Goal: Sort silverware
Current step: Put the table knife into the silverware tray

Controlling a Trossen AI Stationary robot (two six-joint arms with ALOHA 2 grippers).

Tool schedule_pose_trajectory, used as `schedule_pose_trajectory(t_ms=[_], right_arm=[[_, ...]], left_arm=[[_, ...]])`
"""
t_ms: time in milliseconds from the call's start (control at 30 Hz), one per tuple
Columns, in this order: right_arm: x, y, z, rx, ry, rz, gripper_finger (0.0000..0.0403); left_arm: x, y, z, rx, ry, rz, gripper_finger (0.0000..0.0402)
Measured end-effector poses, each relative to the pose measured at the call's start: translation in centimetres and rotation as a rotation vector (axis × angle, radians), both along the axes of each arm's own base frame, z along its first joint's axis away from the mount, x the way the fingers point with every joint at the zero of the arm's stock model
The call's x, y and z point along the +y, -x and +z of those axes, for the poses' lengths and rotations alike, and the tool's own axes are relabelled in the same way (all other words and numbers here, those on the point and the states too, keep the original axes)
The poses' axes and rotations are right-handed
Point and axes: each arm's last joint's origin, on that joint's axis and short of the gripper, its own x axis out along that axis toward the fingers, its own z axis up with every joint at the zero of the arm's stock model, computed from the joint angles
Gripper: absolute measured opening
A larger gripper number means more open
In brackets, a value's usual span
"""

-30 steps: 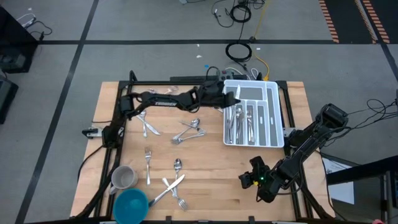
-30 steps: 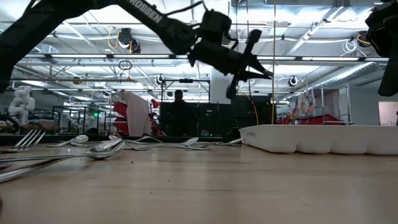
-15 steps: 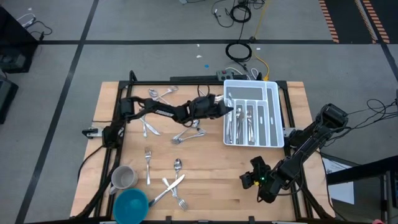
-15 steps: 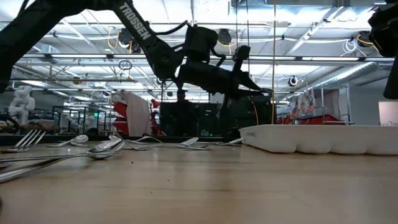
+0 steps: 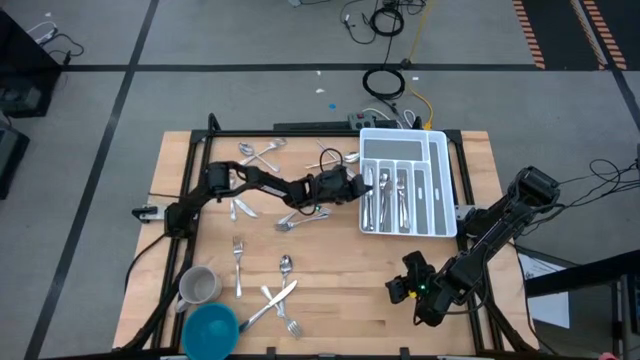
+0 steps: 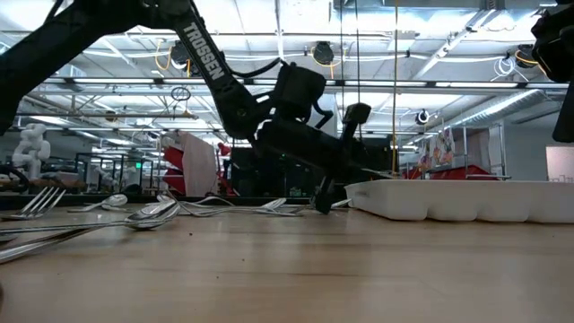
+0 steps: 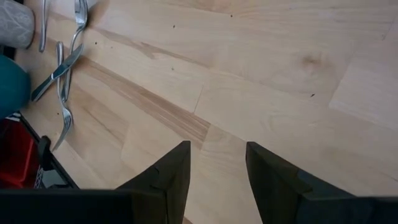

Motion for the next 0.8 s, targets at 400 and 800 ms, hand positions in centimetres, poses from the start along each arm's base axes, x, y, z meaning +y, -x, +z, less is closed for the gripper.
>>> schedule_pose_trajectory(t_ms=[400, 800], right_arm=[[-0.05, 0.03, -0.02, 0.001, 0.018, 0.009, 0.0146], [-0.05, 0.01, -0.01, 0.001, 0.017, 0.009, 0.0146]], left_arm=[[0.57, 0.2, -0.27, 0.05, -0.035, 0.029, 0.0008], [0.29, -0.39, 0.08, 0.105, -0.114, -0.037, 0.0033]])
